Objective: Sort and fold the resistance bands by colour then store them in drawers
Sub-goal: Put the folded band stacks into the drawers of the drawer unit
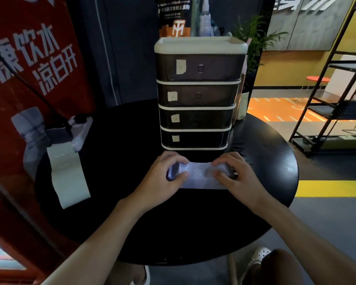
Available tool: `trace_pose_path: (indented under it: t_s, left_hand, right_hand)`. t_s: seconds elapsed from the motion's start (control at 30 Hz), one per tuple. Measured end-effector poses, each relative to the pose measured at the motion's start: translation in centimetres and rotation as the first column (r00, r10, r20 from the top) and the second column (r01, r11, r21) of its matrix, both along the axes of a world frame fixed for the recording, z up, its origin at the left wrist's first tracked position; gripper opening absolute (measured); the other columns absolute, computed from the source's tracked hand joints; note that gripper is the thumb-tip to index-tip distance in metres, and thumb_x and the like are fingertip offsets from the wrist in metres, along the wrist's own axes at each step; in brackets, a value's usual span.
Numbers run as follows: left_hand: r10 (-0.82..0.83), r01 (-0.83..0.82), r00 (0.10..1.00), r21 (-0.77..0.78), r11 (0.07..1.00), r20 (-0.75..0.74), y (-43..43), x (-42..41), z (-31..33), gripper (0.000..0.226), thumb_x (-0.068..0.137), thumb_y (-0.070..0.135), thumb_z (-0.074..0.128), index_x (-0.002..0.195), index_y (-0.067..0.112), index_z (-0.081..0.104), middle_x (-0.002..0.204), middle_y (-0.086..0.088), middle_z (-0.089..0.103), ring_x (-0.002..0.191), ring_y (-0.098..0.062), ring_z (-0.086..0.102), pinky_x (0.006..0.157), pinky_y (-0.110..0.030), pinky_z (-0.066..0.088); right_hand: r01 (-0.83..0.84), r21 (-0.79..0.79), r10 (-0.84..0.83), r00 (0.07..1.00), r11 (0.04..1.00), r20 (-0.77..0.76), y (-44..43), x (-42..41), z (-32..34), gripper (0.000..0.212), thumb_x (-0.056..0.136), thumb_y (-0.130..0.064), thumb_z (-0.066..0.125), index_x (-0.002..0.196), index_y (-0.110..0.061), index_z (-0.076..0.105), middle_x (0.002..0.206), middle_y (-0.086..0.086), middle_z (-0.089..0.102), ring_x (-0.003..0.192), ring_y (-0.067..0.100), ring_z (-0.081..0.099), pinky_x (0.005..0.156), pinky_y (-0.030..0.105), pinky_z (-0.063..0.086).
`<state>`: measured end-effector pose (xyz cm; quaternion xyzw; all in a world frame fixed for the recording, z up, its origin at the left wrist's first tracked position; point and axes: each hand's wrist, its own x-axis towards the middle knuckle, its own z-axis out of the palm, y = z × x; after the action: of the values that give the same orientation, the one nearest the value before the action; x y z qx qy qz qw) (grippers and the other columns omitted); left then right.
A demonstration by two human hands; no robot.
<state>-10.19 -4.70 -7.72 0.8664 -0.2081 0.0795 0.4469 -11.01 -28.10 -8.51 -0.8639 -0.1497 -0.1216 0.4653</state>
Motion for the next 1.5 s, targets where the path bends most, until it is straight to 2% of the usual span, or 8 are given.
trace_pose_path:
  t_s: [0.2,0.33,0.7,0.83,0.97,1.03,1.33,1.5]
  left_hand:
    - [0.009,-0.009,1.000,0.000,1.000,0.016,0.0,0.1,0.5,0.023,0.092,0.026,0.068,0.115,0.023,0.066,0.119,0.011,0.051,0.118,-0.007,0.051,0.106,-0.037,0.043]
    - [0.015,-0.013,0.998,-0.037,0.999,0.061,0.0,0.9,1.5,0.027,0.092,0.033,0.062,0.117,0.024,0.065,0.121,0.012,0.053,0.121,-0.005,0.050,0.100,-0.020,0.036]
    - [0.358,-0.362,0.932,-0.231,0.903,-0.061,-0.2,8.4,6.0,0.069,0.083,0.026,0.079,0.140,0.017,0.040,0.136,0.000,0.040,0.118,-0.011,0.048,0.103,-0.029,0.044]
    - [0.309,-0.309,0.951,-0.200,0.930,-0.030,-0.5,9.4,5.7,0.035,0.087,0.014,0.075,0.111,0.026,0.052,0.104,0.016,0.048,0.085,0.015,0.055,0.069,0.002,0.041]
    - [0.310,-0.315,0.949,-0.193,0.929,-0.055,-0.2,9.6,5.4,0.045,0.086,0.020,0.074,0.127,0.022,0.055,0.124,0.005,0.044,0.105,-0.004,0.053,0.090,-0.015,0.046]
    - [0.310,-0.321,0.947,-0.211,0.923,-0.086,0.0,9.6,5.3,0.053,0.086,0.022,0.074,0.134,0.024,0.052,0.133,0.002,0.041,0.115,-0.011,0.050,0.099,-0.027,0.044]
    - [0.282,-0.299,0.954,-0.262,0.917,-0.103,0.4,6.9,5.2,0.062,0.087,0.019,0.074,0.141,0.025,0.044,0.134,0.005,0.044,0.116,-0.007,0.048,0.089,-0.020,0.041]
    - [0.283,-0.299,0.954,-0.274,0.914,-0.098,0.6,4.4,5.3,0.058,0.087,0.020,0.073,0.137,0.028,0.046,0.132,0.006,0.044,0.116,-0.007,0.048,0.091,-0.023,0.041]
  right_hand:
    - [-0.017,0.004,0.017,0.999,1.000,0.039,-0.1,0.1,1.4,0.019,0.078,-0.049,0.059,0.094,-0.042,0.066,0.108,-0.014,0.054,0.110,0.012,0.053,0.096,0.037,0.046]
    - [0.011,0.025,-0.013,0.998,1.000,0.069,-0.1,1.8,3.2,0.010,0.086,-0.025,0.069,0.093,-0.032,0.068,0.106,-0.008,0.054,0.100,0.009,0.056,0.087,0.024,0.042]
    - [0.188,0.358,-0.148,0.979,0.915,-0.137,-0.3,7.9,6.8,0.060,0.087,-0.013,0.071,0.137,-0.022,0.040,0.122,-0.003,0.054,0.107,0.008,0.056,0.095,0.032,0.050]
    - [0.125,0.387,-0.071,0.986,0.914,-0.151,0.0,8.6,6.9,0.069,0.089,-0.007,0.068,0.144,-0.028,0.032,0.104,-0.023,0.050,0.088,-0.008,0.054,0.074,0.013,0.045]
    - [0.117,0.426,-0.058,0.987,0.897,-0.147,0.1,8.4,6.8,0.067,0.089,-0.001,0.066,0.139,-0.030,0.031,0.103,-0.024,0.048,0.077,-0.022,0.057,0.061,0.005,0.046]
    - [0.120,0.443,-0.066,0.988,0.888,-0.136,0.0,8.2,6.7,0.070,0.088,-0.001,0.067,0.142,-0.028,0.031,0.105,-0.024,0.047,0.094,-0.011,0.058,0.072,0.010,0.047]
    - [0.094,0.437,-0.050,0.993,0.895,-0.112,-0.1,5.8,6.0,0.068,0.085,0.000,0.070,0.130,-0.037,0.034,0.115,-0.014,0.058,0.114,0.008,0.057,0.097,0.034,0.050]
    - [0.097,0.432,-0.070,0.994,0.897,-0.079,0.2,3.4,6.1,0.070,0.085,0.001,0.069,0.136,-0.030,0.032,0.111,-0.020,0.052,0.100,-0.011,0.052,0.084,0.016,0.049]
